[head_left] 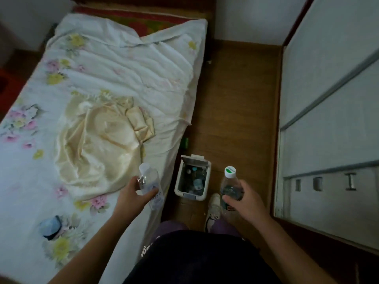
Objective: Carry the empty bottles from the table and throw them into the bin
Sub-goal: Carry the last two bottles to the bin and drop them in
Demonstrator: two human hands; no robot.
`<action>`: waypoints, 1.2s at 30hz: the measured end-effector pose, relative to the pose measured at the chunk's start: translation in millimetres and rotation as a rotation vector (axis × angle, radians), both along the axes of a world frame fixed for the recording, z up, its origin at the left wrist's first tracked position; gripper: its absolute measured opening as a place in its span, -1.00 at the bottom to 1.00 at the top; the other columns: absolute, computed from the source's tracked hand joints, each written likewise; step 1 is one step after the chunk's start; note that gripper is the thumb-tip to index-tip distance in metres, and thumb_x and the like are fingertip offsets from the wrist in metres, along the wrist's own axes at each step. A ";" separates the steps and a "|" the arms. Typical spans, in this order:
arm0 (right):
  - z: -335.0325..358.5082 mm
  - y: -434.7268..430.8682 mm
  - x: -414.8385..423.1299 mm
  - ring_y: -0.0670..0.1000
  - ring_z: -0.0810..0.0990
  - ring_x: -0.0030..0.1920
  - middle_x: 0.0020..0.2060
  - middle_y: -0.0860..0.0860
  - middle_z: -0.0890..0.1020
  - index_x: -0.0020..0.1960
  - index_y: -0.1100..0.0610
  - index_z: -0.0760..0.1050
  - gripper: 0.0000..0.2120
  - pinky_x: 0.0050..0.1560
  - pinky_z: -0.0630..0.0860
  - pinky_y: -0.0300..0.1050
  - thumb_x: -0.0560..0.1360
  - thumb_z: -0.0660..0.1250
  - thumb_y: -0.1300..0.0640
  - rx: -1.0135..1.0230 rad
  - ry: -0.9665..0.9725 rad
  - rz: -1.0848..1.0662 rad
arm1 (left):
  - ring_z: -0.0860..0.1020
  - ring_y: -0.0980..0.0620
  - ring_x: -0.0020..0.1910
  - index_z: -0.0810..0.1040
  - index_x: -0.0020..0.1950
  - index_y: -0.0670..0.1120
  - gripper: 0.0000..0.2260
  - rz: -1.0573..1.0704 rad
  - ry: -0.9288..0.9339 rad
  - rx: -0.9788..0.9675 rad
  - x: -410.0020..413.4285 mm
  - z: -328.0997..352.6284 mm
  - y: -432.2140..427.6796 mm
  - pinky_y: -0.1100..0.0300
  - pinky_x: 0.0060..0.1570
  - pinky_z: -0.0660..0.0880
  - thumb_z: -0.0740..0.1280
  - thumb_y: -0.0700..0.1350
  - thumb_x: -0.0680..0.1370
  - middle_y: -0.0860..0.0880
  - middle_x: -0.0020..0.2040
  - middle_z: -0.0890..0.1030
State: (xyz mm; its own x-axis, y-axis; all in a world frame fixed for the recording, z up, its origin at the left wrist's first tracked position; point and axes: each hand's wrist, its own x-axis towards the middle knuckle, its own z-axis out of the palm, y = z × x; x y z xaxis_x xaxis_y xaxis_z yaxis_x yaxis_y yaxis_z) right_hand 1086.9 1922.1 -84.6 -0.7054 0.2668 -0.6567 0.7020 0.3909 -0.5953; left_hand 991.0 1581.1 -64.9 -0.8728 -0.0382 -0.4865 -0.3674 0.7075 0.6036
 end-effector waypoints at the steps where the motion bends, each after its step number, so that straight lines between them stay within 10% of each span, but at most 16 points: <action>1: -3.2 1.0 -17.1 -0.13 0.52 0.07 0.05 -0.24 0.52 0.32 -0.08 0.41 -0.44 -0.04 0.48 -0.14 0.39 0.51 -0.15 -0.006 -0.009 0.050 | 0.65 0.04 0.11 0.57 0.26 -0.03 -0.41 0.022 0.004 0.003 -5.2 -0.5 3.6 0.00 0.16 0.58 0.55 0.18 0.30 0.04 0.09 0.70; 20: -85.2 -51.5 -128.4 -0.11 0.52 0.20 0.26 -0.13 0.53 0.40 -0.08 0.35 -0.34 0.06 0.50 -0.16 0.38 0.50 -0.15 0.026 -0.100 0.352 | 0.62 0.07 0.08 0.50 0.26 0.05 -0.44 -0.190 -0.220 -0.006 -83.6 -107.7 10.4 0.14 0.01 0.55 0.50 0.23 0.35 0.10 0.10 0.65; 36: -330.7 -98.7 -118.5 -0.20 0.46 0.16 0.11 -0.26 0.50 0.35 -0.12 0.40 -0.43 0.17 0.48 -0.11 0.40 0.53 -0.07 -0.019 -0.015 0.028 | 0.58 0.16 0.20 0.43 0.38 0.07 -0.42 -0.112 -0.103 0.201 -62.6 -347.2 47.7 0.15 0.17 0.57 0.53 0.09 0.42 0.14 0.23 0.63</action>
